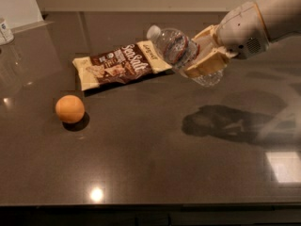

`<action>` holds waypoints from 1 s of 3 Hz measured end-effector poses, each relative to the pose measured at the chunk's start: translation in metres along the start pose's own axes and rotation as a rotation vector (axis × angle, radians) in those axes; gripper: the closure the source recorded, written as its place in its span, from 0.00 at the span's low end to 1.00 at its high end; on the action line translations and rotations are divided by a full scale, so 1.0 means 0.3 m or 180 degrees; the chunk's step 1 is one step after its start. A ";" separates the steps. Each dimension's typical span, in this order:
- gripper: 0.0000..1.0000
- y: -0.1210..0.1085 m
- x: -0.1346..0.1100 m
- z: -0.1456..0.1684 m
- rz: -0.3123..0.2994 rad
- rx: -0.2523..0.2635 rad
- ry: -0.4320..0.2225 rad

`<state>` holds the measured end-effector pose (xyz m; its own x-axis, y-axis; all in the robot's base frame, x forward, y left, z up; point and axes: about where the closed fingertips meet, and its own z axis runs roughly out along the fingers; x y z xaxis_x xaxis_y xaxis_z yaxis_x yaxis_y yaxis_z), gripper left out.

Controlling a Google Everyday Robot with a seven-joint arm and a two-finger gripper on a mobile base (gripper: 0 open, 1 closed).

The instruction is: Place water bottle upright

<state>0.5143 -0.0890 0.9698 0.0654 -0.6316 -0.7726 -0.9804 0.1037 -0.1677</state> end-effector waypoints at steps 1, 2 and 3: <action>1.00 0.005 -0.065 -0.051 0.0213 0.0150 -0.0729; 1.00 0.019 -0.105 -0.083 0.0548 0.0231 -0.1158; 1.00 0.028 -0.095 -0.084 0.0904 0.0281 -0.1356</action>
Offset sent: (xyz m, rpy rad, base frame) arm -0.0186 -0.0077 0.0513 0.5768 0.1460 -0.2074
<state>0.4996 -0.0894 1.0057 -0.1131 -0.2022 -0.9728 -0.9522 0.3015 0.0480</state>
